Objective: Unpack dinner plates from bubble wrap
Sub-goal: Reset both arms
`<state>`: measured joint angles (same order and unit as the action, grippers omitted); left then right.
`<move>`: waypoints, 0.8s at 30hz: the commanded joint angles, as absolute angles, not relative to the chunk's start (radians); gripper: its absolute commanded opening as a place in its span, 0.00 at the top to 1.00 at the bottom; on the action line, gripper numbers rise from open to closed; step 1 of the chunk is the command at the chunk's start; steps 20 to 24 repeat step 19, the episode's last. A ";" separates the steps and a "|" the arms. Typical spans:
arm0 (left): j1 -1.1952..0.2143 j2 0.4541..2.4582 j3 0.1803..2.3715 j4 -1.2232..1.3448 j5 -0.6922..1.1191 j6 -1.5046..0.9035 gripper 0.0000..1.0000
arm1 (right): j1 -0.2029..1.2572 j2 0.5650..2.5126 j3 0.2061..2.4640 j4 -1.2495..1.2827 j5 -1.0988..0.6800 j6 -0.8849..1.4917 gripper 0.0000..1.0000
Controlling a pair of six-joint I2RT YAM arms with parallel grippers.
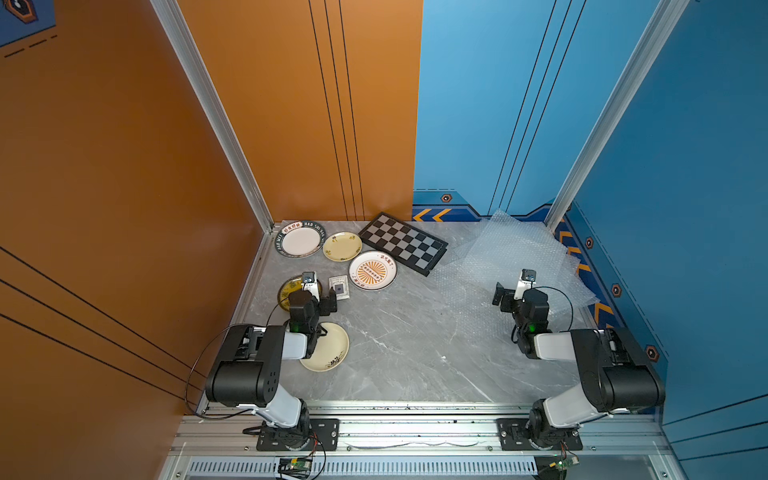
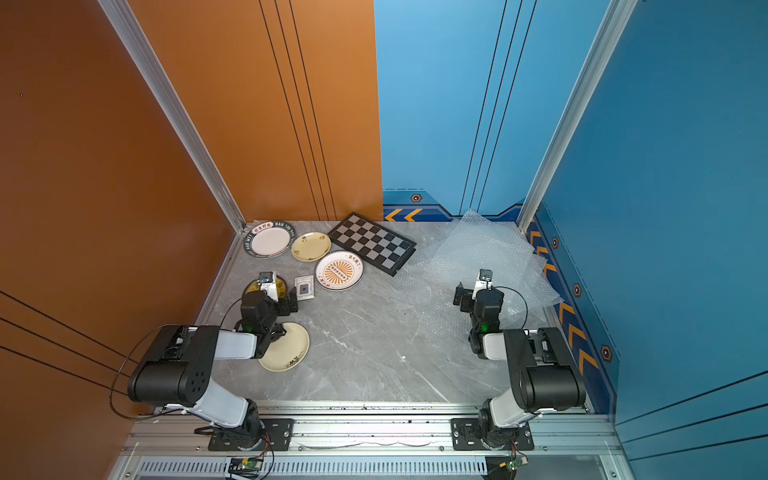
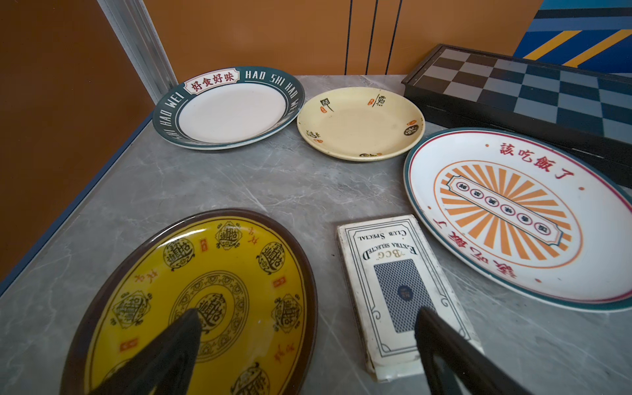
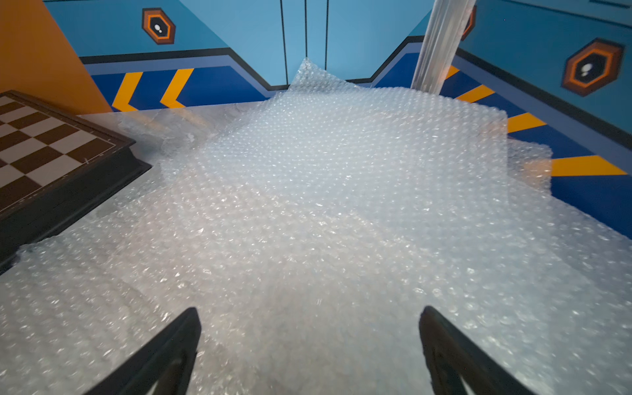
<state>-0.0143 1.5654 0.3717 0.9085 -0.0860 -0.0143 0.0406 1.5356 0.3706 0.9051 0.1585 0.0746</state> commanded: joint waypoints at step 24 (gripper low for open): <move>-0.033 1.559 0.381 0.914 -0.140 0.014 0.02 | 0.045 1.543 0.368 0.913 0.148 0.044 0.00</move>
